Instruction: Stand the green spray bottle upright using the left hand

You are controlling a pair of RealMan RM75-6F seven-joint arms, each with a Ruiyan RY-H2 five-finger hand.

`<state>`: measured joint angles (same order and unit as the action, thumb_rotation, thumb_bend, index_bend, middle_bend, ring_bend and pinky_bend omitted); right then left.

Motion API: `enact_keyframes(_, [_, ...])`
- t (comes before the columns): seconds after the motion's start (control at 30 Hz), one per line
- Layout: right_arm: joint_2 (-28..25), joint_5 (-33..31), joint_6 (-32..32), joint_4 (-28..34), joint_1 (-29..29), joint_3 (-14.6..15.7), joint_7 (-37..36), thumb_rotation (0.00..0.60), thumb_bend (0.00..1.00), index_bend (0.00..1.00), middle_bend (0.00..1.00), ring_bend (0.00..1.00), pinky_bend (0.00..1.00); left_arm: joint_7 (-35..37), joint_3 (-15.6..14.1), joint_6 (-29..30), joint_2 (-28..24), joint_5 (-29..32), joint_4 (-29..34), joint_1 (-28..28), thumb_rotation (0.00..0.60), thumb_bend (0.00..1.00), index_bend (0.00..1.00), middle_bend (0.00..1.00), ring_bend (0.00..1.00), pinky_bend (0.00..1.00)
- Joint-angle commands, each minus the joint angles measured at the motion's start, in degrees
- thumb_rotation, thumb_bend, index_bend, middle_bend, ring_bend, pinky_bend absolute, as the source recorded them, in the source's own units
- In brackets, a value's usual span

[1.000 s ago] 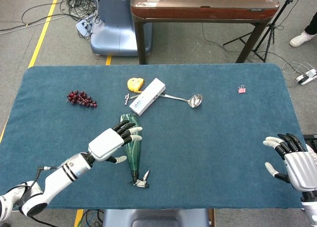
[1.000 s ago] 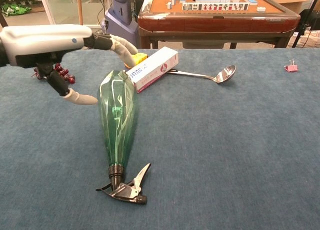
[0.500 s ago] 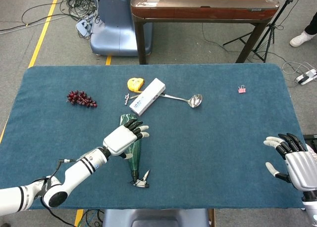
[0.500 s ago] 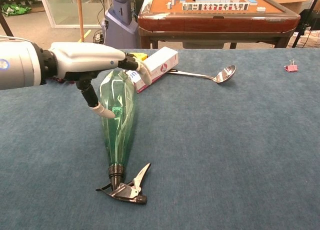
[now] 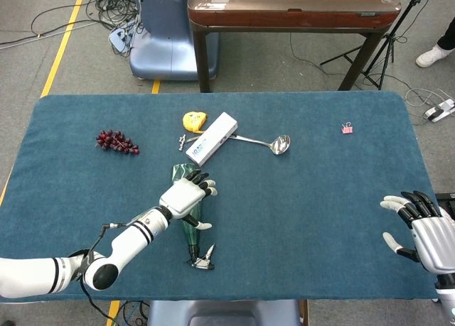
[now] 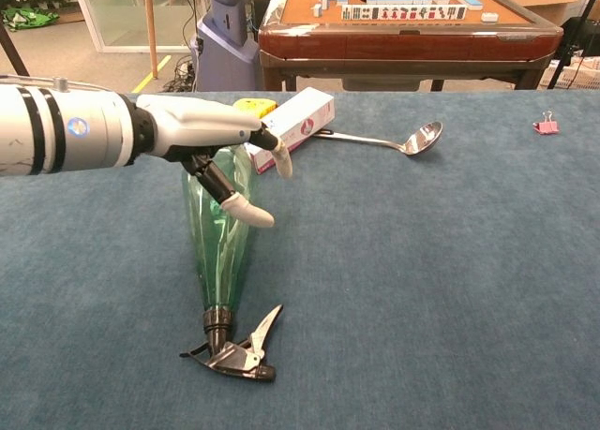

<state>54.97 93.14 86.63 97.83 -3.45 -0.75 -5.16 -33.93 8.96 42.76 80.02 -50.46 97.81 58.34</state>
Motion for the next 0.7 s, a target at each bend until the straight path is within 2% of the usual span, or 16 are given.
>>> enact_keyframes(0.03, [-0.1,0.0,0.2,0.0,0.1,0.0,-0.1,0.6,0.25,0.31,0.28,0.14,0.13,-2.4,-1.3,1.7,1.1,2.8,-1.1,1.7,0.278,0.11,0.24,0.16,0.0,0.0])
enact_keyframes(0.23, [-0.1,-0.1,0.7,-0.2,0.5,0.1,-0.3,0.6,0.25,0.31,0.28,0.14,0.13,-8.1,-3.9,4.3,1.3,8.2,-2.1,3.9,0.238,0.1,0.25,0.17,0.0,0.0])
enact_keyframes(0.4, [0.0,-0.1,0.7,-0.4,0.5,0.1,-0.5,0.6,0.25,0.31,0.28,0.14,0.13,-10.5,-4.7,7.2,1.0,13.2,-2.4,4.8,0.171,0.09,0.26,0.17,0.0,0.0])
enact_keyframes(0.5, [0.2,-0.1,0.7,-0.6,0.4,0.0,-0.8,0.6,0.25,0.31,0.28,0.14,0.13,-10.5,-4.7,8.9,0.0,16.0,-2.6,4.6,0.16,0.09,0.26,0.19,0.0,0.0])
enact_keyframes(0.7, [0.3,-0.3,0.5,-0.8,0.3,0.0,-0.7,0.6,0.25,0.31,0.28,0.14,0.13,-9.3,-5.8,8.0,-3.7,19.4,-2.5,4.0,0.126,0.09,0.28,0.22,0.0,0.0])
